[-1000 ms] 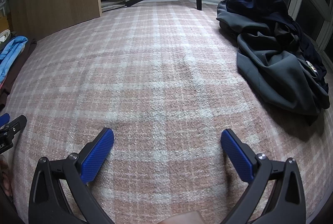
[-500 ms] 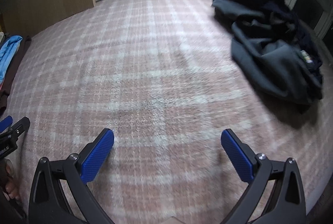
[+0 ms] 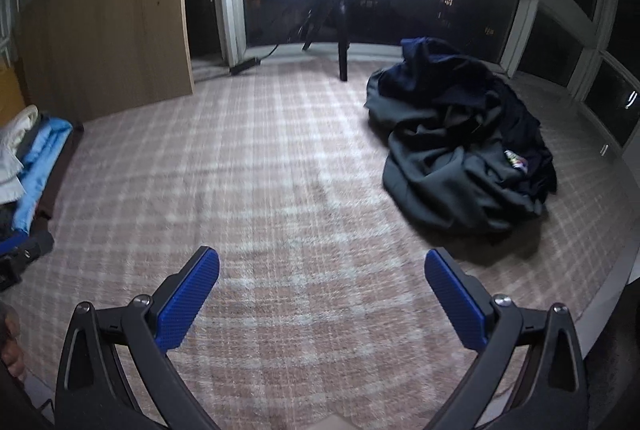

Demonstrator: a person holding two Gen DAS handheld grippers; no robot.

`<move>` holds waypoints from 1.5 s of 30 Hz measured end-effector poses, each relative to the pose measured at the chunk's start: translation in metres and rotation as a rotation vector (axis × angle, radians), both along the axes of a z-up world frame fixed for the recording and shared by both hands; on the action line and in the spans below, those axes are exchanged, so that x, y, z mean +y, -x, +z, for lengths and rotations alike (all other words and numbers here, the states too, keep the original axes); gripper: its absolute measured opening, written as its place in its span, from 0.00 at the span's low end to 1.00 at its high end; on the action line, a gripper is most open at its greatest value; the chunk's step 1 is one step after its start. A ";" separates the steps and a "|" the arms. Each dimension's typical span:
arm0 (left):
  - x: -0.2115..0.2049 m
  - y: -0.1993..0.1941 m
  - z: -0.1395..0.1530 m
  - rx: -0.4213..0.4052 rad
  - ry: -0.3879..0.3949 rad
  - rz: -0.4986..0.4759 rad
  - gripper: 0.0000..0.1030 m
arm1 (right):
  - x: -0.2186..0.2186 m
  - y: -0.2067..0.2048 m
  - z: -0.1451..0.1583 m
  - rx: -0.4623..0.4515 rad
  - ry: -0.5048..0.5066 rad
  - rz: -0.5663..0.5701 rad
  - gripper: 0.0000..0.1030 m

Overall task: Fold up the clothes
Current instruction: 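Move both tools toward the pile of dark clothing by the window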

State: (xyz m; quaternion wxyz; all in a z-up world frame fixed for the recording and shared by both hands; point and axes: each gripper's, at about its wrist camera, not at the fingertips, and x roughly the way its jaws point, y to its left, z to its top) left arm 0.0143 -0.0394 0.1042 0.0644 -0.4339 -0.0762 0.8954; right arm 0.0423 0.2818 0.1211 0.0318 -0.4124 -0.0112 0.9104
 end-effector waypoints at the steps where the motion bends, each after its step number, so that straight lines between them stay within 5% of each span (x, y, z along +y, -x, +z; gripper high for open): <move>1: 0.000 -0.002 0.010 0.022 0.003 0.002 0.96 | 0.002 -0.001 0.004 0.008 -0.004 -0.003 1.00; 10: 0.032 0.011 0.084 0.168 0.037 -0.044 0.97 | 0.065 -0.006 0.044 0.090 0.005 -0.072 1.00; 19: 0.102 0.032 0.130 0.268 0.068 -0.041 0.97 | 0.193 0.015 0.073 0.161 -0.006 -0.167 1.00; 30: 0.223 0.046 0.131 0.255 0.130 -0.118 0.97 | 0.313 0.073 0.050 0.138 -0.029 -0.154 0.95; 32: 0.235 0.048 0.130 0.249 0.134 -0.128 0.97 | 0.324 0.088 0.040 0.115 -0.030 -0.141 0.79; 45: 0.293 0.085 0.108 0.158 0.203 -0.140 0.97 | 0.354 0.178 -0.016 0.010 -0.031 -0.105 0.78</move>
